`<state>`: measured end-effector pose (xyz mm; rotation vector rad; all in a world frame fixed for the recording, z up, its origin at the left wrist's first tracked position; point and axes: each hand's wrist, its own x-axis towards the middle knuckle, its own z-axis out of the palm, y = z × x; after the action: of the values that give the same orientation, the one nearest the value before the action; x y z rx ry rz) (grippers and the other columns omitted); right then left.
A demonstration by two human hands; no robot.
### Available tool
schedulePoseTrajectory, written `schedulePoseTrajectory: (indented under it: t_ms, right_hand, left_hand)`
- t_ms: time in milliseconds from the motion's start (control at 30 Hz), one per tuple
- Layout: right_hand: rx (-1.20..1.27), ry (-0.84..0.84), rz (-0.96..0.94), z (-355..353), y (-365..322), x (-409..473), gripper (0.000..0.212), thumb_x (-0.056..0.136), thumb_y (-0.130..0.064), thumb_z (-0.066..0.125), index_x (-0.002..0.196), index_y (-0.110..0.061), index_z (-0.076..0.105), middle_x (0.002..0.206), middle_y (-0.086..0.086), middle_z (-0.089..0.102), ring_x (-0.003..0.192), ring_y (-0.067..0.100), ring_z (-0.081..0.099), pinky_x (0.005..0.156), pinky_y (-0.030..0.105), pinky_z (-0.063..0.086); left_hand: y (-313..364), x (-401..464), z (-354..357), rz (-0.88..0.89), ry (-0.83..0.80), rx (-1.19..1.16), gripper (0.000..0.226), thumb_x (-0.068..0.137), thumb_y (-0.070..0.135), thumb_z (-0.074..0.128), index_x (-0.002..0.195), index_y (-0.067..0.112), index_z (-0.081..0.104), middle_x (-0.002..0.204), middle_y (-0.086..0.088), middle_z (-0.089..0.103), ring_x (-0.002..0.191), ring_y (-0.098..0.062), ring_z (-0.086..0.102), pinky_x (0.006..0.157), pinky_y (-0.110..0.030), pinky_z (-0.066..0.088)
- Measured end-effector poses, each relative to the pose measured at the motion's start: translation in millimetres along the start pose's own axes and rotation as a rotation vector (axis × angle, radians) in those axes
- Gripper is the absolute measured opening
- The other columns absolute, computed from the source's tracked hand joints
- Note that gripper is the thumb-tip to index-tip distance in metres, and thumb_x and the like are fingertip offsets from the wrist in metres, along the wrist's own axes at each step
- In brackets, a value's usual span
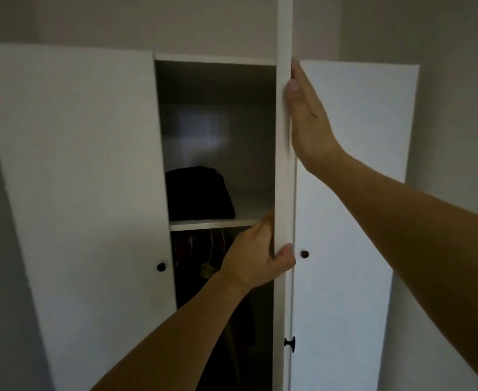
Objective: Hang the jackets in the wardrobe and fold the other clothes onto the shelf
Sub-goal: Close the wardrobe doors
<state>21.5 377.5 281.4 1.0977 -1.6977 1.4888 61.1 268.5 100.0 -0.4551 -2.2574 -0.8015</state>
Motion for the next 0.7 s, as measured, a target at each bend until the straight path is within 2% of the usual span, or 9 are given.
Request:
schedulePoseTrajectory:
  t_ms: [100, 167, 333, 367, 433, 500, 533, 600, 700]
  right_hand:
    - [0.012, -0.062, -0.047, 29, 10, 0, 0.053, 0.104, -0.040, 0.025, 0.154, -0.025, 0.013, 0.160, -0.009, 0.017, 0.146, 0.010, 0.017, 0.120, 0.033, 0.018]
    - [-0.051, -0.130, -0.110, 49, 19, -2, 0.053, 0.104, -0.038, 0.026, 0.154, -0.025, 0.011, 0.161, -0.008, 0.011, 0.147, 0.008, 0.012, 0.120, 0.030, 0.013]
    - [-0.343, -0.290, -0.221, 95, 54, -9, 0.056, 0.105, -0.033, 0.029, 0.154, -0.024, 0.003, 0.162, -0.004, -0.005, 0.148, 0.010, -0.004, 0.120, 0.029, 0.002]
    - [-0.399, -0.331, -0.233, 102, 63, -11, 0.058, 0.105, -0.031, 0.031, 0.154, -0.025, 0.002, 0.162, -0.004, -0.008, 0.148, 0.011, -0.007, 0.119, 0.029, 0.001]
    - [-0.498, -0.401, -0.238, 116, 84, -15, 0.062, 0.104, -0.030, 0.035, 0.154, -0.027, -0.001, 0.161, -0.004, -0.011, 0.148, 0.014, -0.009, 0.118, 0.030, 0.001]
    - [-0.604, -0.466, -0.228, 128, 105, -18, 0.069, 0.101, -0.032, 0.041, 0.153, -0.029, -0.005, 0.160, -0.004, -0.015, 0.148, 0.017, -0.010, 0.118, 0.033, 0.004]
    - [-0.671, -0.497, -0.225, 133, 115, -19, 0.074, 0.100, -0.034, 0.044, 0.152, -0.029, -0.009, 0.160, -0.005, -0.018, 0.148, 0.019, -0.012, 0.119, 0.036, 0.005]
    - [-0.798, -0.548, -0.208, 144, 132, -20, 0.086, 0.096, -0.040, 0.049, 0.150, -0.031, -0.018, 0.157, -0.006, -0.026, 0.147, 0.020, -0.017, 0.120, 0.042, 0.006]
    - [-0.903, -0.573, -0.189, 158, 153, -20, 0.103, 0.091, -0.046, 0.056, 0.143, -0.032, -0.031, 0.151, -0.007, -0.038, 0.144, 0.021, -0.023, 0.120, 0.046, 0.003]
  left_hand:
    - [-23, -12, -25, -0.004, 0.046, 0.065, 0.059, 0.086, 0.052, 0.037, 0.124, 0.010, 0.051, 0.098, -0.001, 0.065, 0.083, -0.012, 0.063, 0.073, -0.031, 0.057]
    - [-39, -18, -40, -0.037, 0.095, 0.068, 0.057, 0.090, 0.049, 0.035, 0.130, 0.009, 0.047, 0.095, 0.001, 0.066, 0.078, -0.009, 0.064, 0.071, -0.029, 0.057]
    - [-82, -28, -61, -0.178, 0.282, 0.164, 0.059, 0.102, 0.036, 0.033, 0.154, 0.016, 0.012, 0.098, -0.013, 0.067, 0.078, -0.019, 0.067, 0.076, -0.039, 0.059]
    - [-90, -29, -62, -0.195, 0.343, 0.209, 0.059, 0.102, 0.035, 0.031, 0.154, 0.018, 0.007, 0.101, -0.017, 0.067, 0.081, -0.022, 0.068, 0.079, -0.039, 0.058]
    - [-107, -26, -64, -0.183, 0.443, 0.291, 0.059, 0.103, 0.026, 0.033, 0.154, 0.014, 0.005, 0.131, -0.016, 0.057, 0.112, -0.020, 0.061, 0.095, -0.034, 0.052]
    - [-126, -19, -68, -0.183, 0.444, 0.367, 0.065, 0.101, 0.010, 0.038, 0.154, 0.012, 0.000, 0.158, -0.009, 0.025, 0.140, -0.018, 0.034, 0.111, -0.031, 0.037]
    - [-136, -15, -71, -0.197, 0.424, 0.403, 0.068, 0.100, 0.006, 0.038, 0.154, 0.011, -0.002, 0.161, -0.008, 0.014, 0.145, -0.019, 0.025, 0.114, -0.029, 0.032]
    - [-155, -11, -78, -0.199, 0.385, 0.503, 0.068, 0.100, 0.007, 0.039, 0.152, 0.007, -0.005, 0.162, -0.010, 0.006, 0.148, -0.021, 0.017, 0.115, -0.028, 0.027]
    - [-182, -8, -89, -0.185, 0.319, 0.685, 0.074, 0.100, 0.020, 0.044, 0.150, 0.005, -0.008, 0.161, -0.017, 0.010, 0.148, -0.026, 0.013, 0.118, -0.043, 0.025]
